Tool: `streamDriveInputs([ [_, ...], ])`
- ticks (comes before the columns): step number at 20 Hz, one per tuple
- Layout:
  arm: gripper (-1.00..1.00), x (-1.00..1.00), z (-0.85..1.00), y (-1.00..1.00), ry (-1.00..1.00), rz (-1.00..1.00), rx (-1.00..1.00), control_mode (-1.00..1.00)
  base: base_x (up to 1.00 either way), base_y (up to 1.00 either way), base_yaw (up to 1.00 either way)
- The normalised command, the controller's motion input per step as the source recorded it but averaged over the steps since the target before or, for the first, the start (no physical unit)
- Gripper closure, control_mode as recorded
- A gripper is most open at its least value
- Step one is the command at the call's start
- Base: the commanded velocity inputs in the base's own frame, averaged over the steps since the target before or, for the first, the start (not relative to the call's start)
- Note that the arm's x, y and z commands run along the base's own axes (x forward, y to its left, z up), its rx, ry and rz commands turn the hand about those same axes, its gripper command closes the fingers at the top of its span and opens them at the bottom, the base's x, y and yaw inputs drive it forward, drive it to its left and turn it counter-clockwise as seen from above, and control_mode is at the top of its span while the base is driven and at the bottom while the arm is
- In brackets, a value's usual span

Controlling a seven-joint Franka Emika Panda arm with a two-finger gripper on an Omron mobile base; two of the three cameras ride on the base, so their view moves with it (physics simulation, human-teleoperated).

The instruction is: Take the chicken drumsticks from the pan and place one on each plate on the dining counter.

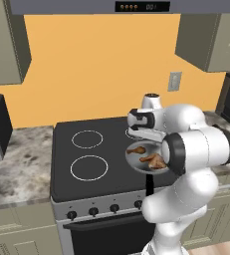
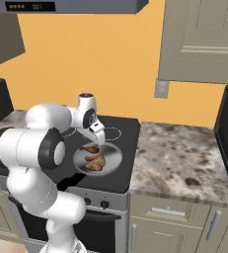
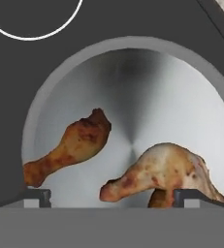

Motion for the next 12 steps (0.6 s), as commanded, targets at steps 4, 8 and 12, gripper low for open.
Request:
streamDriveInputs([
  [4, -1.0, 0.21, -0.32, 0.0, 0.03, 0.0, 0.05, -1.0, 0.0, 0.0, 0.0],
  [8, -1.0, 0.21, -0.33, 0.02, 0.02, 0.0, 0.03, -1.0, 0.0, 0.0, 0.0],
  [12, -1.0, 0.2, -0.32, 0.07, 0.0, 0.0, 0.01, -1.0, 0.0, 0.0, 0.0],
])
